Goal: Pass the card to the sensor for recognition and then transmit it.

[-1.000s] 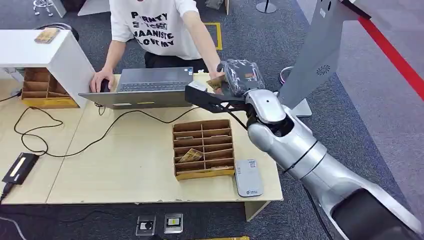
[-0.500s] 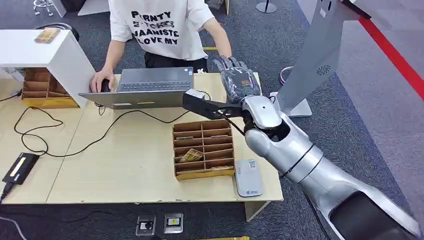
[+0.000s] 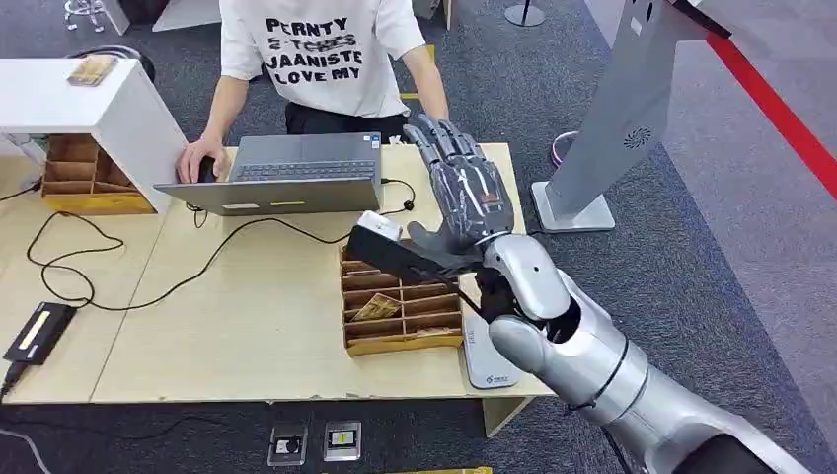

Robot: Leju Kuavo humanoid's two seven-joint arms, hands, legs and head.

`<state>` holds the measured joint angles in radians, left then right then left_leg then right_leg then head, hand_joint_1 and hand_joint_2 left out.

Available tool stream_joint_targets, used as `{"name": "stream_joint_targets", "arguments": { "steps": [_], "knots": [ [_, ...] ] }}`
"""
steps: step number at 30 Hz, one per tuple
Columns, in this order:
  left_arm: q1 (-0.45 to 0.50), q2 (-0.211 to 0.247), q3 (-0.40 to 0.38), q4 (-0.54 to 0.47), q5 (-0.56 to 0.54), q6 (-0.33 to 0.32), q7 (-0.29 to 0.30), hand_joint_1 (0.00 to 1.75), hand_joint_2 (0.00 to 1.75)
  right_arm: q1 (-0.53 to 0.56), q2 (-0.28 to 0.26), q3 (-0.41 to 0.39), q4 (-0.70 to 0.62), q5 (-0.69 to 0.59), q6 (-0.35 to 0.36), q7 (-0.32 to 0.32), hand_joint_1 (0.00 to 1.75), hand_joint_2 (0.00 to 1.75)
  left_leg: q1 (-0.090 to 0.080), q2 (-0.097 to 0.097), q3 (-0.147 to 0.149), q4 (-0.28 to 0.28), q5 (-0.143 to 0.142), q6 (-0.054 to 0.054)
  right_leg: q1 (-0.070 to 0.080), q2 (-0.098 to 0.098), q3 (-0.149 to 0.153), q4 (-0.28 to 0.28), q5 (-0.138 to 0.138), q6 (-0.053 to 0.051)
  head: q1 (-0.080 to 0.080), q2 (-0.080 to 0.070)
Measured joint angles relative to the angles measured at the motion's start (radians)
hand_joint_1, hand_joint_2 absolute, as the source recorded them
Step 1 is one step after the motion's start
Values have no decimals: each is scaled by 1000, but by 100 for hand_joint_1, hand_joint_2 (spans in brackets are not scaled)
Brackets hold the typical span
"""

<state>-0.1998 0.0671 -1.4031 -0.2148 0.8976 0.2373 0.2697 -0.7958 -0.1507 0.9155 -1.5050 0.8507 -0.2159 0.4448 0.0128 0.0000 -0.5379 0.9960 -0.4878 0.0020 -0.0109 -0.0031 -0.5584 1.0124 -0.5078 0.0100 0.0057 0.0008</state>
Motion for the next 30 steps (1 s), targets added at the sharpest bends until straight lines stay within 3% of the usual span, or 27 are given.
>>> {"name": "stream_joint_targets", "arguments": {
  "steps": [8, 16, 23, 26, 28, 30],
  "knots": [
    [42, 7, 9, 0, 54, 30, -42, 0, 0, 138, -71, -26, -232, 97, -46, 8, 0, 175, 0, 0, 0, 0, -1, -1, 0, 0, 0, 0, 0, 0, 0, 0],
    [60, 9, 32, 0, 84, 39, -54, 0, 0, 257, -110, -26, -334, 139, -59, -40, 0, 175, 0, 1, 0, 0, -1, -1, 0, 0, 0, 0, 0, 0, 0, 0],
    [63, 11, 46, 2, 100, 40, -57, 0, 0, 330, -116, -6, -336, 117, 18, -91, 0, 175, 0, 1, 0, 0, -1, -1, 0, 0, 0, 0, 0, 0, 0, 0],
    [63, 13, 52, 2, 102, 40, -57, 0, 0, 336, -118, 7, -336, 113, 28, -95, 9, 175, 0, 1, 0, 0, -1, -1, 0, 0, 0, 0, 0, 0, 0, 0],
    [64, 13, 55, 2, 105, 40, -57, 0, 0, 339, -119, 13, -336, 108, 38, -96, 35, 175, 0, 1, 0, 0, -1, -1, 0, 0, 0, 0, 0, 0, 0, 0],
    [64, 13, 58, 2, 107, 40, -57, 0, 0, 339, -121, 24, -334, 101, 55, -96, 31, 175, 0, 1, 0, 0, -1, -1, 0, 0, 0, 0, 0, 0, 0, 0]
  ]
}}
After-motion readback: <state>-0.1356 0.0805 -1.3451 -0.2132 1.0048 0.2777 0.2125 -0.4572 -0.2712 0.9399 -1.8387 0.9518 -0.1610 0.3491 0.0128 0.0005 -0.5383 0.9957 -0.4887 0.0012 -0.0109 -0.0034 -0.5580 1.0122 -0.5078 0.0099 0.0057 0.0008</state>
